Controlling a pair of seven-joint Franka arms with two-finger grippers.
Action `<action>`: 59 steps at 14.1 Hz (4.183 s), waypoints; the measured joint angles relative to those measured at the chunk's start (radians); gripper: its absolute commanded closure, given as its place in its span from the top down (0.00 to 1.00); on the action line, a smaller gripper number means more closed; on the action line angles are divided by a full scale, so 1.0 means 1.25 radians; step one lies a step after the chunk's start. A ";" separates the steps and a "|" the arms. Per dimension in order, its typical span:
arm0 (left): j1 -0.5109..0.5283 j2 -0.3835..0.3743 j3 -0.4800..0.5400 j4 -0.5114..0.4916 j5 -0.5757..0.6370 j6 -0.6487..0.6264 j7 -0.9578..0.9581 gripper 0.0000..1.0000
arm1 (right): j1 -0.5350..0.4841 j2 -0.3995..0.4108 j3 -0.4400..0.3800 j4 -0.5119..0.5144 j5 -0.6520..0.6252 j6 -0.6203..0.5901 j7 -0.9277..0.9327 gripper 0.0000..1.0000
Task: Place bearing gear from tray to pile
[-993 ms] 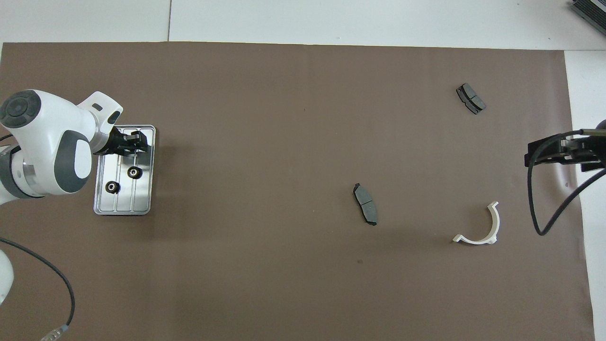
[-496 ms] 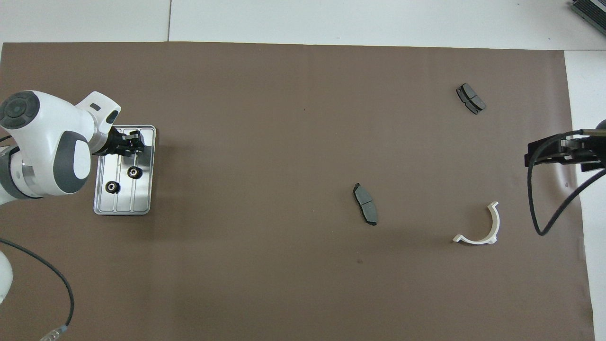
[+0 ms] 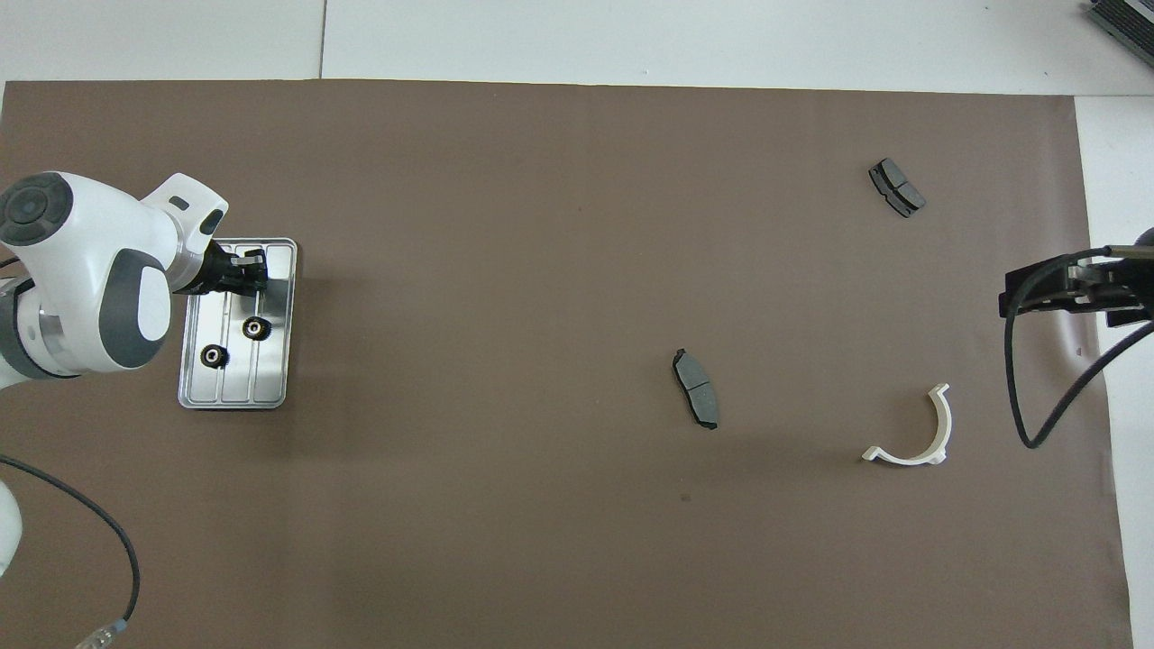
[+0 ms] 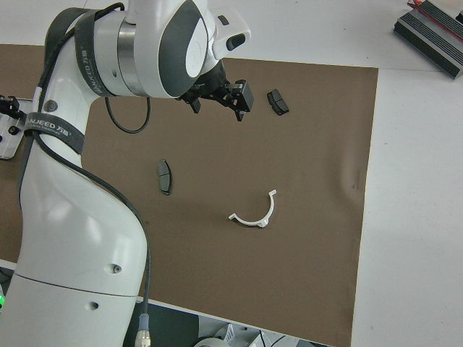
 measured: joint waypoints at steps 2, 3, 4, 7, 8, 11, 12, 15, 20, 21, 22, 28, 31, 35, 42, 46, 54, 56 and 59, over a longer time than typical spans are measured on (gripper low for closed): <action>0.000 0.000 0.000 0.000 0.001 0.000 0.000 0.25 | 0.000 0.000 0.000 0.000 0.000 0.000 0.000 1.00; 0.000 0.000 0.000 0.000 0.001 0.000 0.000 0.24 | 0.000 0.000 0.000 0.000 0.000 0.000 0.000 1.00; 0.000 -0.001 0.000 0.000 0.001 -0.001 0.000 0.22 | 0.000 0.000 0.000 0.000 0.000 0.000 0.000 1.00; 0.000 -0.001 0.000 0.000 0.001 -0.001 0.000 0.20 | 0.000 0.000 0.000 0.000 0.000 0.000 0.000 1.00; 0.000 -0.001 0.000 0.000 0.001 -0.001 0.000 0.20 | 0.000 0.000 0.000 0.000 0.000 0.000 0.000 1.00; -0.002 0.000 -0.005 0.012 0.001 -0.031 -0.016 0.20 | 0.000 0.000 0.000 0.000 0.000 0.000 0.000 1.00; -0.006 0.000 -0.009 0.028 0.003 -0.061 -0.034 0.20 | 0.000 0.000 0.000 0.000 0.000 0.000 0.000 1.00; -0.044 0.001 -0.014 0.114 0.024 -0.187 -0.124 0.21 | 0.000 0.000 0.000 0.000 0.000 0.000 0.000 1.00; -0.154 0.001 -0.017 0.198 0.029 -0.323 -0.347 0.22 | 0.000 0.000 0.000 -0.001 0.000 0.000 0.000 1.00; -0.184 0.000 -0.019 0.200 0.029 -0.329 -0.409 0.22 | 0.000 0.000 0.000 -0.001 0.000 0.000 0.000 1.00; -0.214 0.000 -0.023 0.201 0.027 -0.330 -0.474 0.22 | 0.000 0.000 0.000 -0.001 0.000 0.000 0.000 1.00; -0.365 -0.002 -0.030 0.202 -0.011 -0.272 -0.804 0.22 | -0.001 0.000 0.000 -0.003 0.000 0.000 0.000 1.00; -0.434 -0.001 -0.031 0.179 -0.012 -0.180 -0.931 0.23 | -0.001 -0.001 0.000 -0.003 0.000 0.000 0.000 1.00; -0.499 0.011 -0.031 0.155 -0.013 -0.091 -0.991 0.23 | -0.001 -0.001 0.000 -0.004 0.000 0.000 0.000 1.00; -0.588 0.062 -0.030 0.128 -0.013 -0.030 -0.996 0.55 | -0.001 -0.001 0.000 -0.005 0.000 0.000 0.000 1.00; -0.588 0.061 -0.022 0.126 -0.013 -0.028 -0.958 0.83 | -0.001 -0.001 0.000 -0.005 0.000 0.000 0.000 1.00; -0.350 -0.006 0.000 0.135 -0.012 -0.214 -0.479 0.81 | 0.013 -0.001 0.000 -0.013 0.009 0.022 0.000 1.00; -0.272 -0.041 0.000 0.120 -0.012 -0.256 -0.301 0.81 | 0.054 0.001 0.001 -0.052 0.016 0.093 0.015 1.00; -0.193 -0.069 0.000 0.062 -0.012 -0.265 -0.081 0.80 | 0.152 0.025 0.005 -0.102 0.018 0.190 0.114 1.00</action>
